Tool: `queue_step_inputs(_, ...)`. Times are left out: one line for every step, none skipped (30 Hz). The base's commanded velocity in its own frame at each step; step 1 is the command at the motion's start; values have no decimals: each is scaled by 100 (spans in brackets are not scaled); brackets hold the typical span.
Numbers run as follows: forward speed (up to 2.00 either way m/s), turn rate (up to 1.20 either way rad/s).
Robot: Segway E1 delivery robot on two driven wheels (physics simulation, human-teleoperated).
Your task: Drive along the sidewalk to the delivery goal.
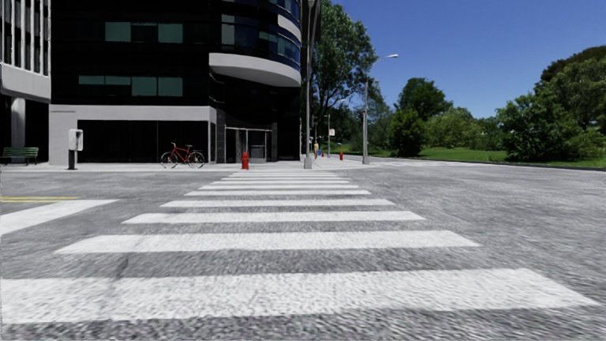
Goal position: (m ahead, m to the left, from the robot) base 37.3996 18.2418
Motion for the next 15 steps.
queue_step_inputs(200,0)
queue_step_inputs(200,0)
queue_step_inputs(200,0)
queue_step_inputs(200,0)
queue_step_inputs(200,0)
queue_step_inputs(200,0)
queue_step_inputs(200,0)
queue_step_inputs(200,0)
queue_step_inputs(200,0)
queue_step_inputs(200,0)
queue_step_inputs(200,0)
queue_step_inputs(200,0)
queue_step_inputs(200,0)
queue_step_inputs(200,0)
queue_step_inputs(200,0)
